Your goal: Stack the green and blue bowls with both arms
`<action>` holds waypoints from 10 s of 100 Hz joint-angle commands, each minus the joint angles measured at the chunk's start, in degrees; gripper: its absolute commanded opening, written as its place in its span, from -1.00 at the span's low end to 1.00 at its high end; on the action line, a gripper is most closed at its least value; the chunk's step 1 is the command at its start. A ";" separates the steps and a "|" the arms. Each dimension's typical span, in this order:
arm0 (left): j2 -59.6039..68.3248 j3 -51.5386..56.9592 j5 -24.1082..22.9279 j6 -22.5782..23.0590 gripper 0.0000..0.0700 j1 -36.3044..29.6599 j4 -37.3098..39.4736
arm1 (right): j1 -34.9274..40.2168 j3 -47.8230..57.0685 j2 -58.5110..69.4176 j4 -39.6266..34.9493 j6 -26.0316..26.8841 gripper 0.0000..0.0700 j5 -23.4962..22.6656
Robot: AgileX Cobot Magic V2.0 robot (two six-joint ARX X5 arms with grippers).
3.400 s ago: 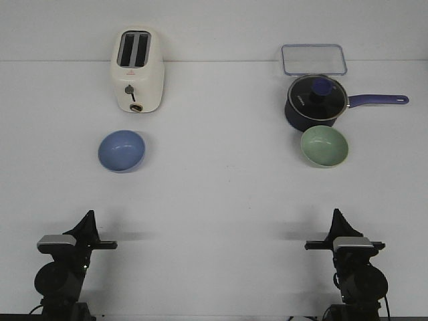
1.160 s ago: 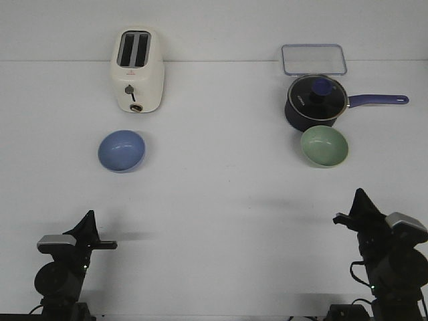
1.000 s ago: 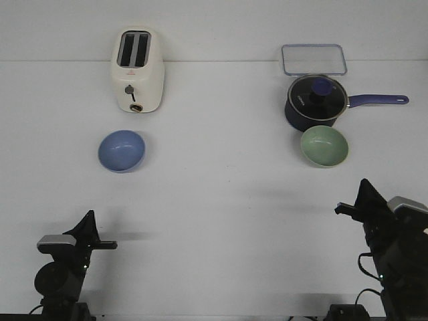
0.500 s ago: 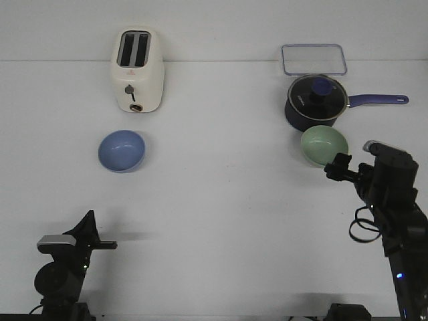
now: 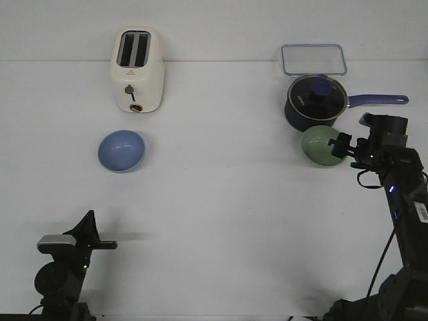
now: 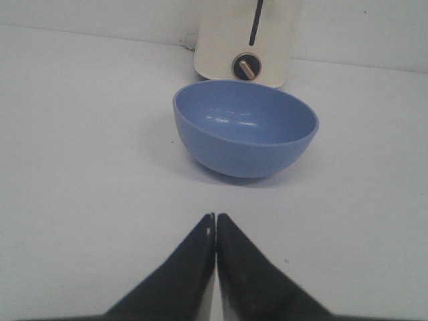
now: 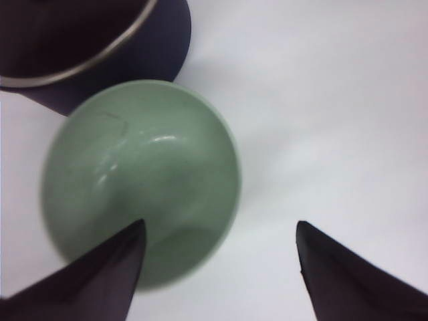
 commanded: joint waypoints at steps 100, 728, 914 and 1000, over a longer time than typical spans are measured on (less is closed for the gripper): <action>-0.13 -1.09 0.00 0.90 -0.96 -0.09 0.55 | -0.26 1.40 8.81 9.27 2.01 -0.99 -3.08; 81.96 69.79 9.18 1.51 -0.99 1.51 -26.99 | 49.18 -42.25 -84.89 4.72 0.26 -0.01 22.53; 72.37 69.02 1.49 -2.05 0.45 -35.39 -25.73 | 49.18 -42.27 -84.87 4.98 0.13 0.32 22.47; 28.85 31.85 -2.75 -7.67 -0.97 -32.72 -15.23 | 49.20 -42.25 -75.14 5.60 -1.84 -0.99 15.02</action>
